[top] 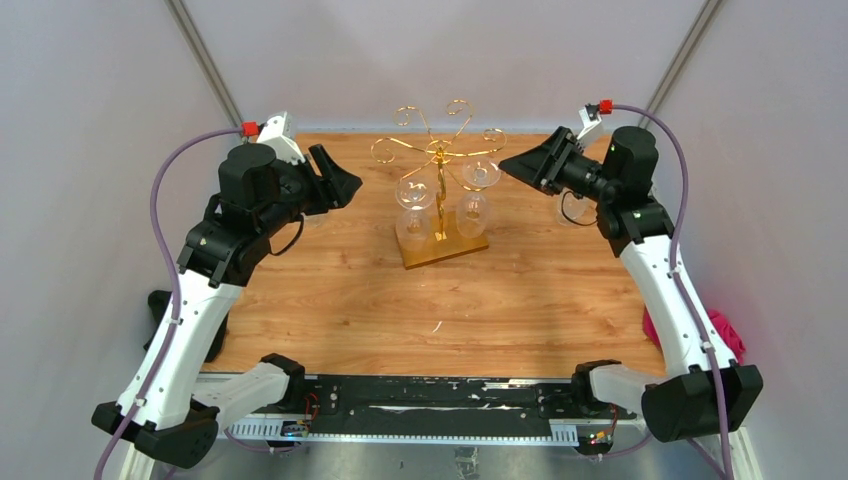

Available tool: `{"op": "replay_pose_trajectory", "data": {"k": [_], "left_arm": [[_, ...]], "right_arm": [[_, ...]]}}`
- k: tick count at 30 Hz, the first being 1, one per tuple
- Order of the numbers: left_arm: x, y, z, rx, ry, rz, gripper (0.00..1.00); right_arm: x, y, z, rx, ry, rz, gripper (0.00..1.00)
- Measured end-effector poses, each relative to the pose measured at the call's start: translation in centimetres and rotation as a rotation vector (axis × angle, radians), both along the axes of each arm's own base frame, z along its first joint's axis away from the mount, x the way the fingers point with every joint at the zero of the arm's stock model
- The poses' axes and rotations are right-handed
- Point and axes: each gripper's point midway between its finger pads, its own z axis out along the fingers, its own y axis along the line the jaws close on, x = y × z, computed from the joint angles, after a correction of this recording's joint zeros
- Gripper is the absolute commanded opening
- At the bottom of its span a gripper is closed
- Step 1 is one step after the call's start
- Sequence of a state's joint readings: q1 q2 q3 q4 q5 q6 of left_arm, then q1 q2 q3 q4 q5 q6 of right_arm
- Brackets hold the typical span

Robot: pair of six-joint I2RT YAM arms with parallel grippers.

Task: Take the wine glass off the wine glass rack

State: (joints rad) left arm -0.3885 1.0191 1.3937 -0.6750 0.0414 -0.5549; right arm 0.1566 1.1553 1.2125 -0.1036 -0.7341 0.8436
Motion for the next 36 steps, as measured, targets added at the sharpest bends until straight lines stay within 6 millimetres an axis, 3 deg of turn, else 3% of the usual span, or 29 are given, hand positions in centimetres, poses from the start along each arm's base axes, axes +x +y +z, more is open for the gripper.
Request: {"op": "replay_pose_trajectory", "data": {"k": [11,20,36], "left_arm": [[0.1,0.0,-0.1,-0.003,0.002,0.001,0.6],[0.2,-0.1,-0.4,-0.003,0.005,0.001,0.6],[0.2,-0.1,-0.6,-0.004,0.004,0.0,0.6]], "right_arm": [[1.0,0.8,-1.0,0.022,0.036,0.05,0.38],[0.9,1.8,-0.9,0.07,0.055,0.111,0.37],[0.8,2.4,-1.1,0.102,0.1,0.138,0.01]]}}
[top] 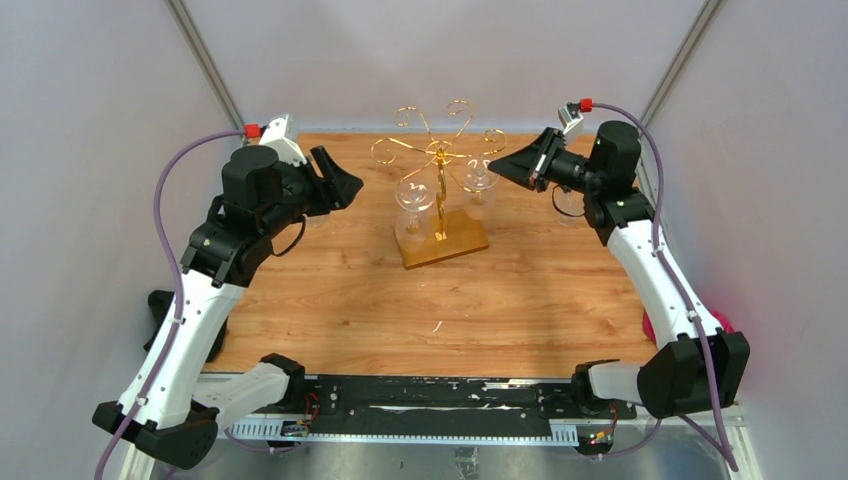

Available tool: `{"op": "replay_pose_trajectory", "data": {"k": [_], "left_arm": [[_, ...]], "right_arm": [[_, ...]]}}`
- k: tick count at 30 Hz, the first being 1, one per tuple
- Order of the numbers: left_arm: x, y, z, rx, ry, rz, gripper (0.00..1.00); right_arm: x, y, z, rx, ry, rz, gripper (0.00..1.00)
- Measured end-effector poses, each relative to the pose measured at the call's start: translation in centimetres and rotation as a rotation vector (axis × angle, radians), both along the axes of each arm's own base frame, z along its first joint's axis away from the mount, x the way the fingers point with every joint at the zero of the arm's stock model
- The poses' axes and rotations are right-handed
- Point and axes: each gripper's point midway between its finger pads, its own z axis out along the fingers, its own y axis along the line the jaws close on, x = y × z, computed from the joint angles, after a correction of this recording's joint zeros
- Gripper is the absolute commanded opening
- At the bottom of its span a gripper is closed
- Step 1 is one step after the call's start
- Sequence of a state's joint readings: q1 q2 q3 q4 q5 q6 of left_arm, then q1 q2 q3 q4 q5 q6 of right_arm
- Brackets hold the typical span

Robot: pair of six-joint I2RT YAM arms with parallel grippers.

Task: Take the wine glass off the wine glass rack

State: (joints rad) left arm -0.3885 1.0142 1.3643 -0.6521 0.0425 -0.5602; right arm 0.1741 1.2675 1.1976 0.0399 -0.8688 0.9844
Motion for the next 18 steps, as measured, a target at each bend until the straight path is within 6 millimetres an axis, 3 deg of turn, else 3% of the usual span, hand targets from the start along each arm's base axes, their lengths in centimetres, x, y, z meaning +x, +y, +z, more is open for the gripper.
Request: {"op": "replay_pose_trajectory", "data": {"k": [18], "left_arm": [[-0.19,0.08,0.22,-0.003,-0.006,0.0,0.6]], "right_arm": [[-0.58,-0.13,0.31,0.063,0.216,-0.044,0.0]]}}
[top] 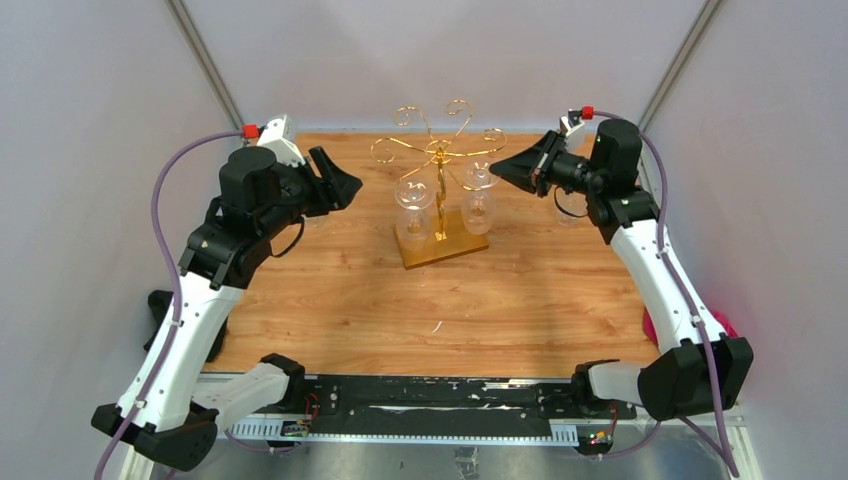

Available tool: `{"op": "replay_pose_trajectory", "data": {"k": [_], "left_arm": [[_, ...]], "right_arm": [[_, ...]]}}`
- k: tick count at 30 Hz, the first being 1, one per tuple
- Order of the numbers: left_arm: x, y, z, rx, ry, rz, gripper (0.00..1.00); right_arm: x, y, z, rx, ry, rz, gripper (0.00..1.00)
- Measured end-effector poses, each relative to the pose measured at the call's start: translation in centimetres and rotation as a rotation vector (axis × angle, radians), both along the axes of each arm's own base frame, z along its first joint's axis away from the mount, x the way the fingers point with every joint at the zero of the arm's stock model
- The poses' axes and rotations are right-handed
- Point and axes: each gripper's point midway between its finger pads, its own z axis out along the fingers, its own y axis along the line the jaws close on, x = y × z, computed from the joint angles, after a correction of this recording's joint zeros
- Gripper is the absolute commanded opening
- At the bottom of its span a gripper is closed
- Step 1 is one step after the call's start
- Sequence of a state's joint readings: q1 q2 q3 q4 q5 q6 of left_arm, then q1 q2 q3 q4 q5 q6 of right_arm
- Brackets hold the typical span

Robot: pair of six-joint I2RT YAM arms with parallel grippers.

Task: Take the wine glass off the wine glass rack

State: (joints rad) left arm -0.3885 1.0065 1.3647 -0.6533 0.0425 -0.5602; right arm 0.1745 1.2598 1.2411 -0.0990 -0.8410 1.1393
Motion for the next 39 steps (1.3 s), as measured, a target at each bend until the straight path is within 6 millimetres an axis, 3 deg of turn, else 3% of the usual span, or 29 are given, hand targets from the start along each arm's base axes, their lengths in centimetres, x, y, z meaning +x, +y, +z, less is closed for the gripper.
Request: {"op": "replay_pose_trajectory", "data": {"k": [10,18,33,39], "left_arm": [[-0.1,0.0,0.1,-0.002,-0.003,-0.001,0.59],[-0.1,0.0,0.1,-0.002,-0.003,-0.001,0.59],[-0.1,0.0,0.1,-0.002,-0.004,0.0,0.59],[-0.3,0.1,0.3,-0.003,-0.009,0.0,0.6]], "right_arm": [[-2.0,0.9,1.8,0.013,-0.022,0.035,0.0],[-2.7,2.1,1.6,0.001,-0.023,0.067,0.0],[1.3,2.9,2.2,-0.038,-0.067,0.013,0.0],[2.5,2.1,2.1,-0.052,-0.078,-0.026,0.0]]}}
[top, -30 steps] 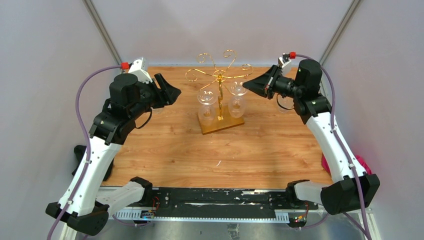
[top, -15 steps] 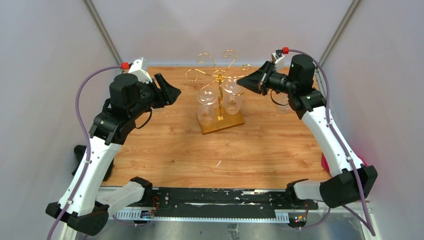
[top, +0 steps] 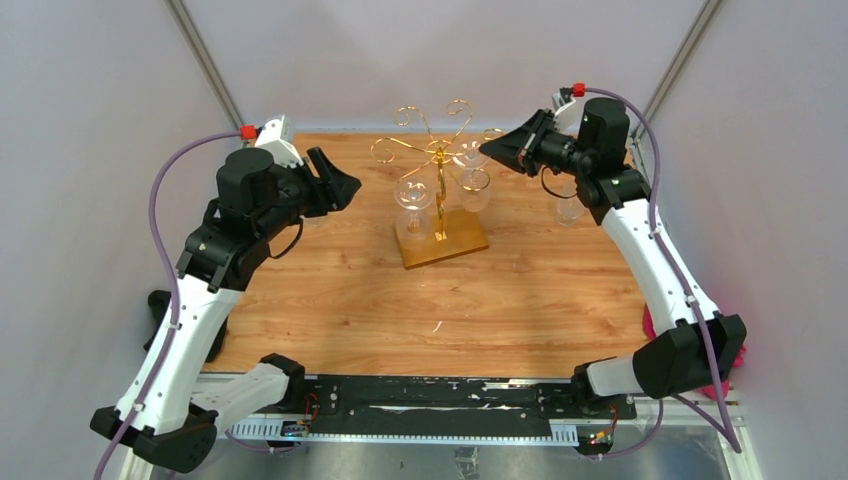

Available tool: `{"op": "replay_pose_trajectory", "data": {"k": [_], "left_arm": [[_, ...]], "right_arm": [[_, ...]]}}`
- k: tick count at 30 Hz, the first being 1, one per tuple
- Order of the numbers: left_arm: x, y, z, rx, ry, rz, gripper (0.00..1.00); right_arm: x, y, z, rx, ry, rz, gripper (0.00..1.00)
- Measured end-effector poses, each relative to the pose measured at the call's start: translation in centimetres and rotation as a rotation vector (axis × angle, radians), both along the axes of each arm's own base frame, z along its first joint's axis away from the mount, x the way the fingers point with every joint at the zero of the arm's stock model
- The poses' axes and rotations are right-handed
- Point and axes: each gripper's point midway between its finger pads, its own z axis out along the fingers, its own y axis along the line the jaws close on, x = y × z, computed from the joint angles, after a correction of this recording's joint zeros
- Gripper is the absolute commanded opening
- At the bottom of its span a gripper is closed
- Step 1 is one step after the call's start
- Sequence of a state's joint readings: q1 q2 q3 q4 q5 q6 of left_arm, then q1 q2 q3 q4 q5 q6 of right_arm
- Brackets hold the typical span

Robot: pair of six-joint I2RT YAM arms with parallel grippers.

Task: Take the wine glass off the wine glass rack

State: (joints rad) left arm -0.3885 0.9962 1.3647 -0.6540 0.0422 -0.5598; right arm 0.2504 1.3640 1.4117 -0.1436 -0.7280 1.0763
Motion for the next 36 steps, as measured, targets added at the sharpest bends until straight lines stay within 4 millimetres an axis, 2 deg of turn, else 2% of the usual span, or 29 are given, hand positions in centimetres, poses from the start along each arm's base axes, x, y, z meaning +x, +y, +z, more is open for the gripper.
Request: {"op": "replay_pose_trajectory", "data": {"k": [5,10,17,19,21,24,30,31,36], "left_arm": [[0.0,0.0,0.0,0.0,-0.001,0.0,0.6],[-0.1,0.0,0.0,0.0,0.001,-0.001,0.6],[0.0,-0.2,-0.2,-0.001,0.008,-0.007,0.6],[0.0,-0.3,-0.2,-0.003,0.008,-0.012,0.6],[0.0,-0.4,-0.1,-0.012,0.009,-0.019,0.6],[-0.2,-0.8,0.2,-0.026,0.004,-0.038,0.6],[-0.6,-3.3,2.1,-0.107,-0.091,-0.181,0.63],[-0.8,-4.0,2.4,-0.132,-0.114,-0.217,0.64],[-2.4,-7.4,4.5,-0.281,-0.25,-0.439,0.64]], "right_arm": [[0.7,-2.0,0.4,-0.001,-0.017,-0.058,0.0],[0.1,-4.0,0.9,0.003,-0.039,-0.103,0.0],[-3.0,-5.8,1.3,-0.032,-0.072,-0.133,0.0],[-4.5,-6.3,1.7,-0.056,-0.092,-0.145,0.0],[-6.9,-6.9,2.5,-0.086,-0.13,-0.158,0.0],[-9.5,-7.3,4.4,-0.103,-0.191,-0.162,0.0],[-14.5,-7.4,12.2,-0.068,-0.404,-0.135,0.0],[-15.0,-7.2,13.4,-0.049,-0.437,-0.121,0.0],[-17.0,-6.0,17.0,0.068,-0.516,-0.014,0.0]]}}
